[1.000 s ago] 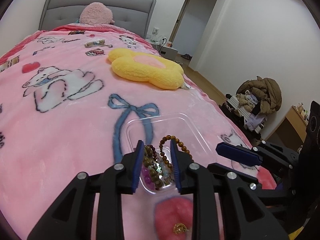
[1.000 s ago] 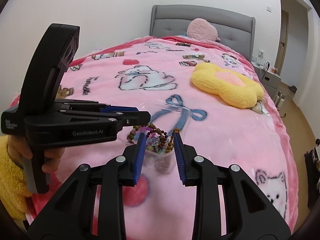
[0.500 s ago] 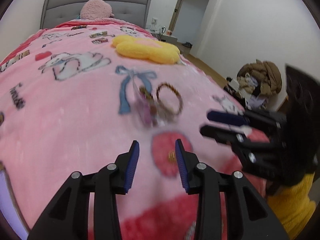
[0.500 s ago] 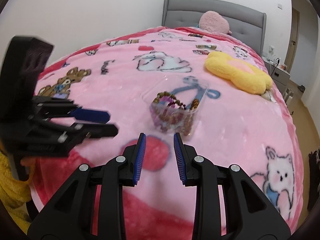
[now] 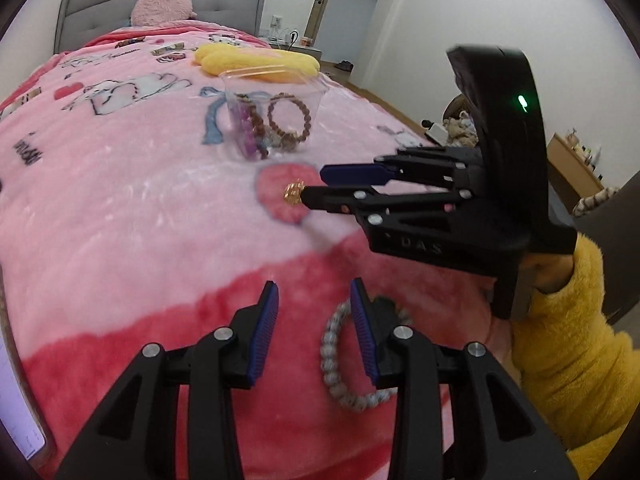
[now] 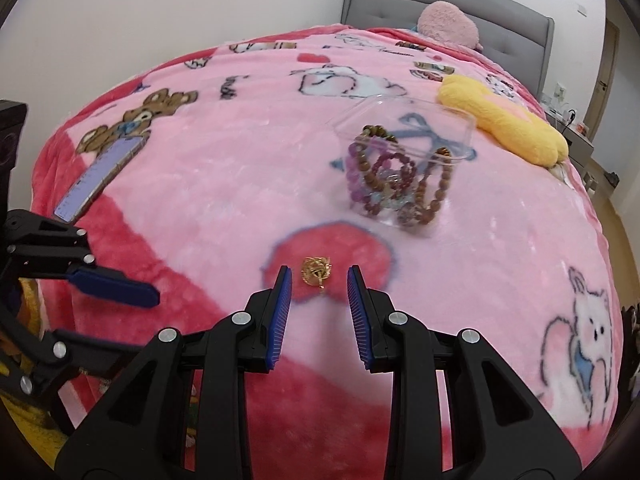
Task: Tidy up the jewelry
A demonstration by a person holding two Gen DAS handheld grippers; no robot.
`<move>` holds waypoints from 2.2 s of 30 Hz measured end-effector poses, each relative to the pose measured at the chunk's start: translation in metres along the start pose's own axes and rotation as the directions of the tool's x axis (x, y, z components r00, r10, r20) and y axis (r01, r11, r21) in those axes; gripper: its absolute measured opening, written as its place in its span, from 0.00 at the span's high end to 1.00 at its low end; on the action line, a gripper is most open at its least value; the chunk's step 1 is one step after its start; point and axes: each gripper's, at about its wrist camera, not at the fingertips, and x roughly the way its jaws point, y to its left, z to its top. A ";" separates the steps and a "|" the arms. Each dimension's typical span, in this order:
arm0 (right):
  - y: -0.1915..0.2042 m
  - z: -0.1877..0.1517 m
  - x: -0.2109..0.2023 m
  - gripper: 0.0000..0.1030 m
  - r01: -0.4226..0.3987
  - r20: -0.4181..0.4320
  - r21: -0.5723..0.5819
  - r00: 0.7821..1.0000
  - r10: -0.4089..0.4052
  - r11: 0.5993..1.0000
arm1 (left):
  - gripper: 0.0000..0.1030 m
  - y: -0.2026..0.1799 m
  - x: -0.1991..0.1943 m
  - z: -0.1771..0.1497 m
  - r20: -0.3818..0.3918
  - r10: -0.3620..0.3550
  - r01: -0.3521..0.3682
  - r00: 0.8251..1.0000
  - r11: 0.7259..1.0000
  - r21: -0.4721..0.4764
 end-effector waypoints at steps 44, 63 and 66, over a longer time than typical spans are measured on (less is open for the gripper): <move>0.011 0.010 -0.004 0.96 0.011 -0.007 -0.046 1.000 -0.011 0.999 | 0.92 -0.026 -0.010 -0.001 0.054 0.014 -0.019 0.998 0.996 0.090; 0.003 -0.003 -0.011 0.91 -0.041 0.014 -0.024 0.999 0.042 0.999 | 0.92 -0.020 -0.025 0.003 0.100 0.013 -0.021 0.995 0.997 0.080; 0.005 -0.004 -0.013 0.84 -0.043 0.015 -0.041 0.999 0.043 0.998 | 0.92 -0.019 -0.024 0.003 0.097 0.010 -0.017 0.995 0.997 0.079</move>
